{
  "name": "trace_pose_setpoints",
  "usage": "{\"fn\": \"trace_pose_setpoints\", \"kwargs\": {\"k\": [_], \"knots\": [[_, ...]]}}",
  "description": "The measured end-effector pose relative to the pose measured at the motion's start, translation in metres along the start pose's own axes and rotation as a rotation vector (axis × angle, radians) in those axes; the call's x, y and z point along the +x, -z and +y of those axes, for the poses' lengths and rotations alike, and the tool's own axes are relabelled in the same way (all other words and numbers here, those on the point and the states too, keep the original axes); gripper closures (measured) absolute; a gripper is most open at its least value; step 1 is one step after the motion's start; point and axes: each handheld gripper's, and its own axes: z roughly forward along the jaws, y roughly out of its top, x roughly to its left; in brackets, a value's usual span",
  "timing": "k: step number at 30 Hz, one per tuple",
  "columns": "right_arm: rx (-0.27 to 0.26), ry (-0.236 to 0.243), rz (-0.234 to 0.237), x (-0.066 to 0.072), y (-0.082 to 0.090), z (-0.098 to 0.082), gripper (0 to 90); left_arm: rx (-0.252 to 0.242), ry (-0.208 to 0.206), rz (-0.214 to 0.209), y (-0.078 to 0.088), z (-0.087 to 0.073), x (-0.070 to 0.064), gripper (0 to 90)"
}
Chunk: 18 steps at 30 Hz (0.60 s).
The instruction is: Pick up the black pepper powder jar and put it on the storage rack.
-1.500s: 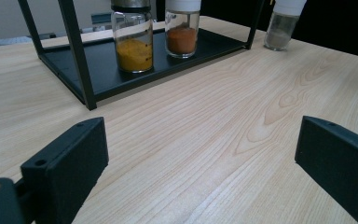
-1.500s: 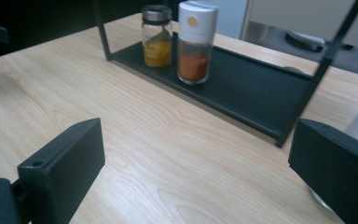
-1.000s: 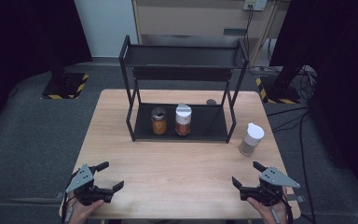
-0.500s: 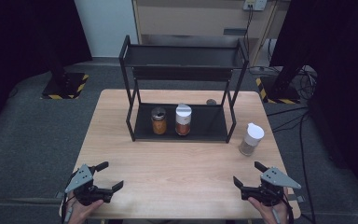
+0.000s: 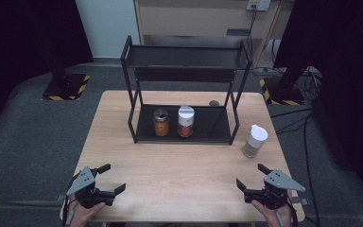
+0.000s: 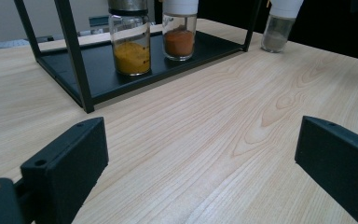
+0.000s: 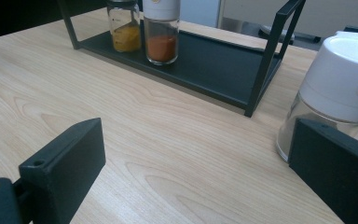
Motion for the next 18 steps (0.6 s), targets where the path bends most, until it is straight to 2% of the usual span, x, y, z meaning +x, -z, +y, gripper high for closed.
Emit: {"fn": "trace_pose_setpoints", "kwargs": {"k": [8, 13, 18], "knots": [[-0.006, -0.003, -0.007, 0.0015, 0.0019, 0.0013, 3.6, -0.003, 0.001, 0.000, 0.0005, 0.0000, -0.0003, 1.5], [-0.007, -0.023, -0.013, 0.0009, 0.0045, 0.0030, 3.4, -0.002, 0.001, 0.002, 0.0004, 0.0000, -0.0003, 1.6], [-0.011, -0.018, -0.019, 0.0013, 0.0079, 0.0070, 3.4, -0.001, 0.001, 0.003, 0.0005, 0.0001, -0.0005, 1.5]]}}
